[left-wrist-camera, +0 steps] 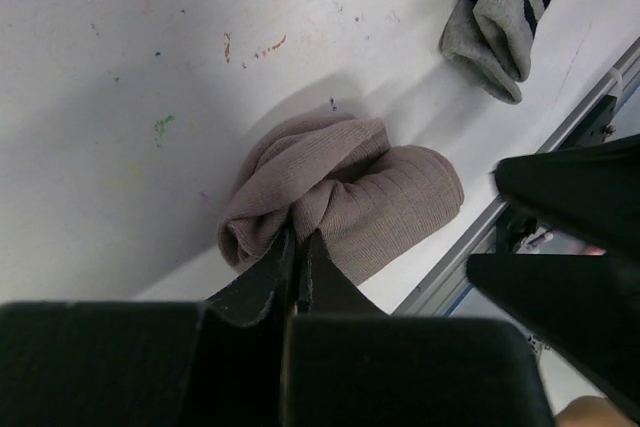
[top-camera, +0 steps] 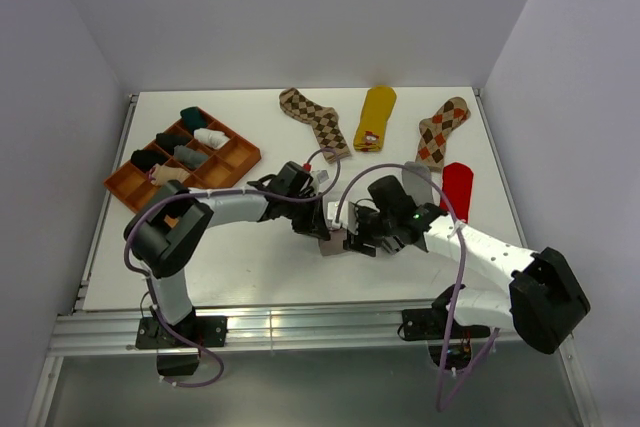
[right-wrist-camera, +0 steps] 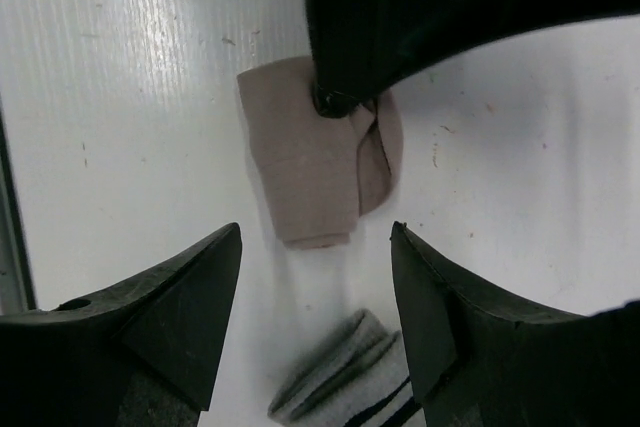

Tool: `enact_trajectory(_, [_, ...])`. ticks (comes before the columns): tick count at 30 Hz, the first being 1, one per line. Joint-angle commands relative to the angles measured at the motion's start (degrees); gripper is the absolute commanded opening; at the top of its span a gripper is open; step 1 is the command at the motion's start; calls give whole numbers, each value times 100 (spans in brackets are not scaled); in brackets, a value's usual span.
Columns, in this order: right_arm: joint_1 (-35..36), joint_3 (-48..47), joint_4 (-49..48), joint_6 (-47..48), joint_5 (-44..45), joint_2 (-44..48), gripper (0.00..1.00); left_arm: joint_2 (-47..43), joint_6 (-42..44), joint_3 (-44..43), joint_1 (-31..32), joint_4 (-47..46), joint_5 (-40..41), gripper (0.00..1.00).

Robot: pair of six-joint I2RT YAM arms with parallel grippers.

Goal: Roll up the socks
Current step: Roll the sock at the center of the board.

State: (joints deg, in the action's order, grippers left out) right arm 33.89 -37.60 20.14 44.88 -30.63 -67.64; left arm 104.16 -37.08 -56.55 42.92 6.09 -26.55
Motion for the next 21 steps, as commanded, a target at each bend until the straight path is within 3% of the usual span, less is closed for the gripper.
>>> enact_trajectory(1, [433,236,-704,222,768,-30,69,517,324,145,41,1166,115,0])
enact_trajectory(6, [996,569,-1266,328,1331,-145,69,658,333,13,-37,1255,-8,0])
enact_trajectory(16, [1339,509,-1469,328,1745,-566,68,711,421,-198,-64,1421,-17,1])
enact_trajectory(21, [1410,351,-1364,240,1736,-874,59,729,430,-251,-82,1448,-52,1])
